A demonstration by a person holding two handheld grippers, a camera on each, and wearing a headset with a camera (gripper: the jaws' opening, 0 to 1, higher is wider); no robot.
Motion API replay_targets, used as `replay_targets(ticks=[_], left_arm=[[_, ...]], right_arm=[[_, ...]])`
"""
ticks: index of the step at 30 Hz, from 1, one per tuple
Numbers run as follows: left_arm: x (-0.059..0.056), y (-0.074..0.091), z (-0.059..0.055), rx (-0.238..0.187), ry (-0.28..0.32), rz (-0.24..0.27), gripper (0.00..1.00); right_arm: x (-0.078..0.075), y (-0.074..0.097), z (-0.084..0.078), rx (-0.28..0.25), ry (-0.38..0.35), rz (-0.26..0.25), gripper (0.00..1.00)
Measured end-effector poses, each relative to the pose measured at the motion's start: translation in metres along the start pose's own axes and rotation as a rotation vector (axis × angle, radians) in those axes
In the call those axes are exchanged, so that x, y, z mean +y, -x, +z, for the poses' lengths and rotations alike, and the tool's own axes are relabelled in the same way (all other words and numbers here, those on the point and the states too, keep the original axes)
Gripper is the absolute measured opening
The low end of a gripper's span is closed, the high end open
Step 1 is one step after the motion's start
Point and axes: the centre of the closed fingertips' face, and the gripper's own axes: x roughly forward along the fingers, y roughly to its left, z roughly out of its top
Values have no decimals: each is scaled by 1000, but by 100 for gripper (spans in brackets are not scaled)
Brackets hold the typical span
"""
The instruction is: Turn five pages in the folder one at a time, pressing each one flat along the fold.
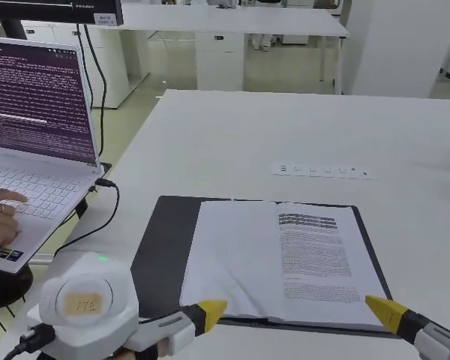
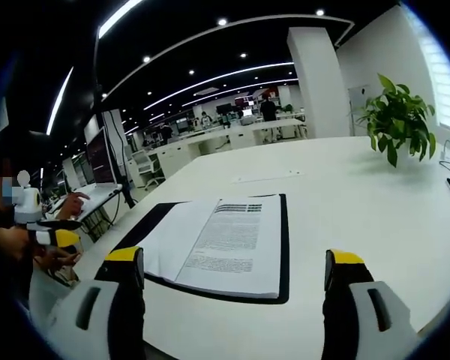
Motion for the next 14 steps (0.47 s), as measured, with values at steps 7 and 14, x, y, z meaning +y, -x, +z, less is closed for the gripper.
replay_targets(ticks=[7,14], left_arm=[[-1,-9,3,3,32,-22,99],[0,-21,5,14,62,-38,99]], right_arm=[[-1,-2,-1,6,-3,-10,100],[-1,-4,1,2,-2,-16,100]])
